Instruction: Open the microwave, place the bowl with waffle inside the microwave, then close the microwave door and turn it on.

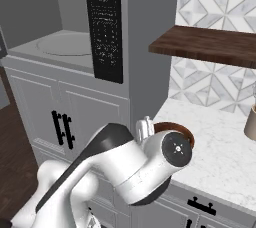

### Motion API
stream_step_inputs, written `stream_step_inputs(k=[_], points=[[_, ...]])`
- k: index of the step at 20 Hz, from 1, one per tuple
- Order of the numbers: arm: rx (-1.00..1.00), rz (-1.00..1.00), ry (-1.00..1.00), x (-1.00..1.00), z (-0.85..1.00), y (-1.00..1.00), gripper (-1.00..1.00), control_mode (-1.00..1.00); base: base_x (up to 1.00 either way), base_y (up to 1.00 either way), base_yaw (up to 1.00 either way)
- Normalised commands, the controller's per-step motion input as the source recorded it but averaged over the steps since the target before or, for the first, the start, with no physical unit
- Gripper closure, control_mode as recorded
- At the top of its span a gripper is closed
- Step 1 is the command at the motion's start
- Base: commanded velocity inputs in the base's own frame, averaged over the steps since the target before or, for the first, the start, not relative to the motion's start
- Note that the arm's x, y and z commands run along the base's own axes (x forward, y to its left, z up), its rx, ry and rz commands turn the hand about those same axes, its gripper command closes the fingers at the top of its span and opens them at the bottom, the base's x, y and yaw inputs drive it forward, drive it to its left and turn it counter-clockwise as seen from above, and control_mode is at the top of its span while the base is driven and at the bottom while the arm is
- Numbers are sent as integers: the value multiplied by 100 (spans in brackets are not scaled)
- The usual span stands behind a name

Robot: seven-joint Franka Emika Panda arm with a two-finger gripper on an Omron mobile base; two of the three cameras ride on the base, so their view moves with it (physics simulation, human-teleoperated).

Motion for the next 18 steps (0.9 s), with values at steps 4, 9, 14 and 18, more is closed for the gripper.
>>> stream_step_inputs(k=[4, 9, 14, 18], points=[[0, 0, 3, 42, -33, -27, -100, -100, 0, 0, 0], [0, 0, 7, 54, -36, -20, -100, -100, 0, 0, 0], [0, 0, 11, 50, -36, -28, -100, -100, 0, 0, 0], [0, 0, 8, 27, -40, -44, -100, -100, 0, 0, 0]])
